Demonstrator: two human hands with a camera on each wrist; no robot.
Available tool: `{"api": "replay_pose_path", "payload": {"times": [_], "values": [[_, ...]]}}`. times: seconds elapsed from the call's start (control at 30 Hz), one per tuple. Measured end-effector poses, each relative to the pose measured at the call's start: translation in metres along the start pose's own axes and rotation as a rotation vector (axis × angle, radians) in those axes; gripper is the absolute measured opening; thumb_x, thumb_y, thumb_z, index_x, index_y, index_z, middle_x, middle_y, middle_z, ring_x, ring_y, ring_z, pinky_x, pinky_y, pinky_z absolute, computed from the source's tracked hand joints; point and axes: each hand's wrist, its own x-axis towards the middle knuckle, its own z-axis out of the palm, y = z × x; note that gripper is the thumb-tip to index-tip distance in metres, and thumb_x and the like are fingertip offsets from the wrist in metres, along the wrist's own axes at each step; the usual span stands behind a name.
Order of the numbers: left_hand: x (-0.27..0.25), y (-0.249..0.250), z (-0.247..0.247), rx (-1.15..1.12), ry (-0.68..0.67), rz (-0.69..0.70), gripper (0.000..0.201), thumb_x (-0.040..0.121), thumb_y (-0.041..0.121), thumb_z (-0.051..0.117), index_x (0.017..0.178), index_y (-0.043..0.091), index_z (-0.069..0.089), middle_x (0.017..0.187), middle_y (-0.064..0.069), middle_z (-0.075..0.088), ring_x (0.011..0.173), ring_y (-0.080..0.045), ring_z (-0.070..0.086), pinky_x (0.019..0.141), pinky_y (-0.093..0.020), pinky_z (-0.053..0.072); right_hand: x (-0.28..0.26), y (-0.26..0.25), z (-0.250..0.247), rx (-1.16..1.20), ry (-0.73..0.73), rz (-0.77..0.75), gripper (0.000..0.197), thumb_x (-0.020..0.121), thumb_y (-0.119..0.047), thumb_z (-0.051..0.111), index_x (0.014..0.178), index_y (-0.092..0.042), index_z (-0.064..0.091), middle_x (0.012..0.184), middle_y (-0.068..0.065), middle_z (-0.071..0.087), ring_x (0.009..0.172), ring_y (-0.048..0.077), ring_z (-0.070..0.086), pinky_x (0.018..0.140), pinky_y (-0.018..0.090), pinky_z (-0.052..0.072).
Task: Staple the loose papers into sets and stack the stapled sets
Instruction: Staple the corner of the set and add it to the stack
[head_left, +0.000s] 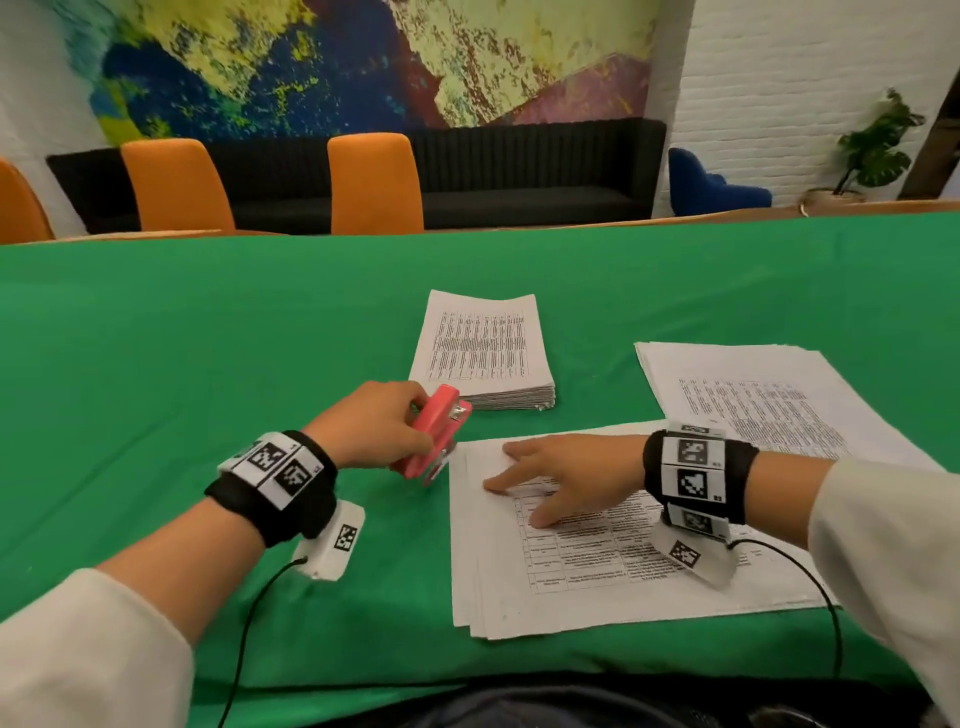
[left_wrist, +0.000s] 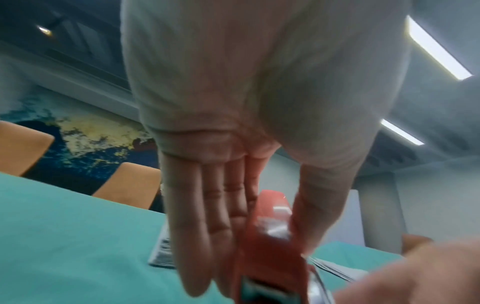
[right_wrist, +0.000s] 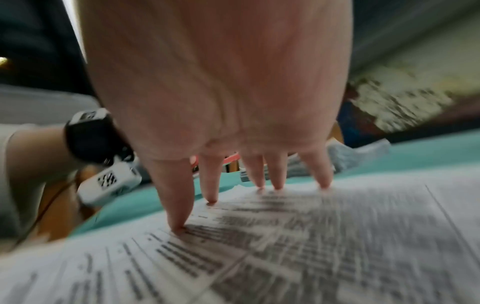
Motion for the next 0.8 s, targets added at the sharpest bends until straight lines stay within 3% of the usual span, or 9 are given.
{"api": "replay_pose_path", "payload": {"times": [0.1, 0.2, 0.3, 0.4, 0.5, 0.63, 0.7, 0.8], "values": [[0.005, 0.02, 0.009, 0.056, -0.041, 0.119, 0.042, 0.084, 0.03, 0.08, 0.121, 0.026, 0.061, 0.102, 0.008, 0.069, 0.076, -0.006, 0.066, 0.065, -0.025, 0.055, -0.012, 0.01, -0.002, 0.146, 0.164, 0.117, 0.073, 0.086, -0.045, 0.081, 0.152, -0.036, 0.05, 0.165, -0.003, 0.037, 0.148, 0.018, 0.038, 0.12, 0.034, 0.029], [0.014, 0.041, 0.017, 0.079, -0.028, 0.214, 0.043, 0.086, 0.033, 0.079, 0.124, 0.027, 0.06, 0.102, 0.008, 0.066, 0.08, -0.004, 0.06, 0.063, -0.023, 0.048, -0.023, 0.032, -0.002, 0.247, 0.132, 0.257, 0.097, 0.079, -0.04, 0.089, 0.158, -0.025, 0.035, 0.155, -0.007, 0.047, 0.138, 0.016, 0.049, 0.115, 0.03, 0.038], [0.022, 0.065, 0.029, 0.141, -0.034, 0.305, 0.045, 0.087, 0.033, 0.079, 0.127, 0.024, 0.06, 0.098, 0.008, 0.063, 0.078, -0.002, 0.056, 0.061, -0.021, 0.042, -0.028, 0.056, 0.004, 0.484, 0.022, 0.236, 0.109, 0.075, -0.028, 0.094, 0.159, -0.037, 0.025, 0.147, -0.014, 0.054, 0.133, 0.013, 0.055, 0.115, 0.031, 0.042], [0.026, 0.076, 0.043, 0.252, -0.069, 0.351, 0.042, 0.087, 0.035, 0.077, 0.124, 0.023, 0.062, 0.099, 0.004, 0.068, 0.08, -0.013, 0.06, 0.061, -0.026, 0.043, -0.029, 0.069, 0.013, 0.621, 0.007, 0.177, 0.116, 0.071, -0.022, 0.096, 0.158, -0.046, 0.024, 0.144, -0.014, 0.059, 0.13, 0.011, 0.059, 0.114, 0.039, 0.047], [0.026, 0.079, 0.044, 0.379, -0.111, 0.42, 0.04, 0.088, 0.035, 0.073, 0.125, 0.024, 0.063, 0.096, 0.004, 0.067, 0.082, -0.017, 0.058, 0.065, -0.028, 0.041, -0.031, 0.071, 0.019, 0.636, -0.023, 0.16, 0.124, 0.069, -0.028, 0.097, 0.159, -0.051, 0.015, 0.153, -0.01, 0.05, 0.133, 0.015, 0.056, 0.114, 0.044, 0.047], [0.022, 0.082, 0.039, 0.473, -0.203, 0.559, 0.048, 0.086, 0.029, 0.073, 0.133, 0.034, 0.061, 0.101, 0.008, 0.07, 0.083, -0.018, 0.058, 0.072, -0.032, 0.049, -0.029, 0.074, 0.019, 0.54, -0.043, 0.193, 0.135, 0.063, -0.05, 0.096, 0.161, -0.052, 0.003, 0.172, -0.009, 0.013, 0.152, 0.019, 0.029, 0.127, 0.049, 0.025], [0.022, 0.082, 0.04, 0.491, -0.192, 0.549, 0.045, 0.086, 0.03, 0.072, 0.13, 0.032, 0.063, 0.1, 0.007, 0.071, 0.082, -0.02, 0.059, 0.07, -0.031, 0.048, -0.031, 0.072, 0.017, 0.515, -0.044, 0.201, 0.131, 0.071, -0.045, 0.094, 0.162, -0.047, 0.001, 0.173, -0.011, 0.005, 0.153, 0.018, 0.024, 0.128, 0.047, 0.022], [0.025, 0.072, 0.041, 0.511, -0.127, 0.463, 0.031, 0.09, 0.037, 0.07, 0.116, 0.023, 0.064, 0.088, 0.003, 0.065, 0.078, -0.02, 0.058, 0.06, -0.027, 0.038, -0.033, 0.069, 0.015, 0.535, -0.039, 0.198, 0.12, 0.081, -0.026, 0.089, 0.164, -0.04, 0.004, 0.171, -0.012, 0.01, 0.144, 0.017, 0.031, 0.125, 0.041, 0.027]]}}
